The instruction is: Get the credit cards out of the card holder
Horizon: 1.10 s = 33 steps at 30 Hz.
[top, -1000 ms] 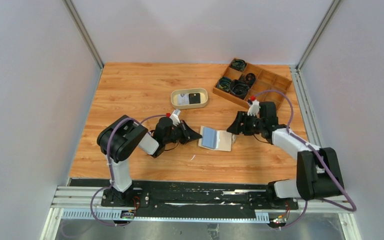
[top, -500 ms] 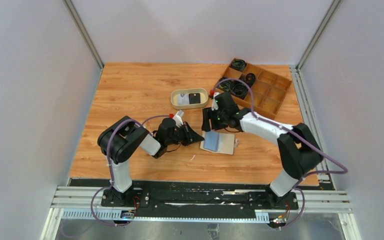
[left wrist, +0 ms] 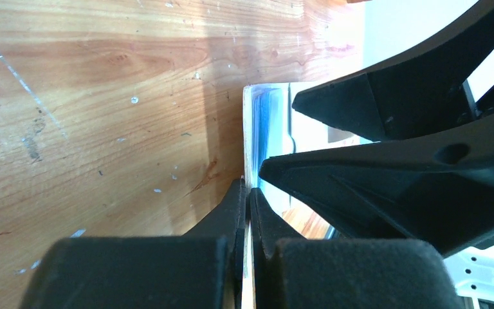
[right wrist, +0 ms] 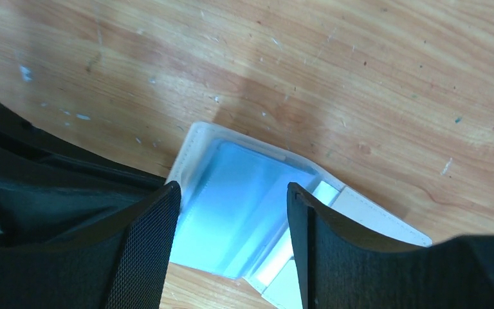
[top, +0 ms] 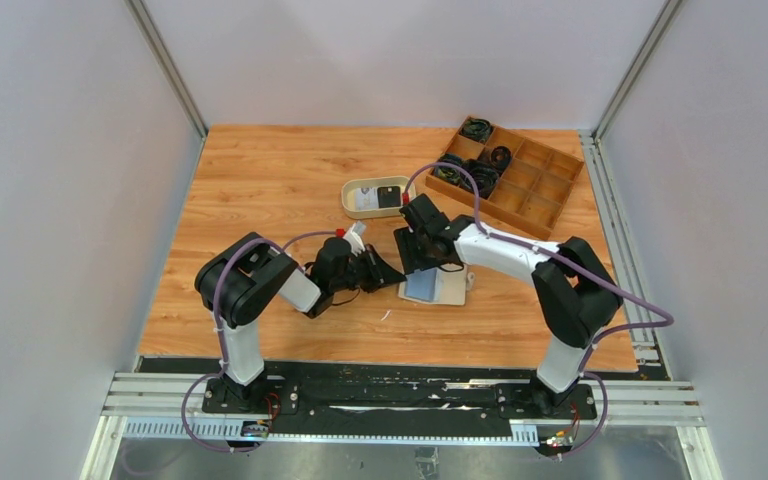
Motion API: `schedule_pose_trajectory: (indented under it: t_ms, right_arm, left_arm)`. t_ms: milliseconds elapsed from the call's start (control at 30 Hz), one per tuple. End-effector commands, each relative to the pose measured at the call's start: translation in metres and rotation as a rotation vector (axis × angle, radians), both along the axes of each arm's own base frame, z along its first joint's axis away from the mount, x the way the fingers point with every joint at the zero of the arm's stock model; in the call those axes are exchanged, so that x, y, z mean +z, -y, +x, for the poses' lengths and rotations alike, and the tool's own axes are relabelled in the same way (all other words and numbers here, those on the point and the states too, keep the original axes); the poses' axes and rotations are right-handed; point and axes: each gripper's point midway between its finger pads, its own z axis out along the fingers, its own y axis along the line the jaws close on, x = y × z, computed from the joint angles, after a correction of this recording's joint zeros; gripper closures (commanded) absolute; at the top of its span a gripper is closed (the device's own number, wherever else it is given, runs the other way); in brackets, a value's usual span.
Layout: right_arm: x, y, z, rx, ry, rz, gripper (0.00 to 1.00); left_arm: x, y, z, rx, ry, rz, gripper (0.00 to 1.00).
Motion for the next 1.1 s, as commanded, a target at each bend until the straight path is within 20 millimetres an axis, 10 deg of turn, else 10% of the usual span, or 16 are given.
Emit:
schedule_pose_trajectory:
  t_ms: [0, 467, 1067]
  right_arm:
    - [-0.02, 0.018, -0.014, -0.033, -0.041, -0.127, 0.35]
    - [-0.034, 0.036, -0.016, -0.049, -0.068, -0.25, 0.34]
    - [-0.006, 0.121, -0.037, -0.092, 0.023, -0.498, 0.27]
  left_arm:
    - [0.001, -0.003, 0.0, 0.015, 0.036, 0.019, 1.0]
    - [0.005, -0.013, 0.002, 0.067, 0.059, 0.042, 1.0]
    - [0.002, -0.033, 0.003, 0.149, 0.069, 0.109, 1.0]
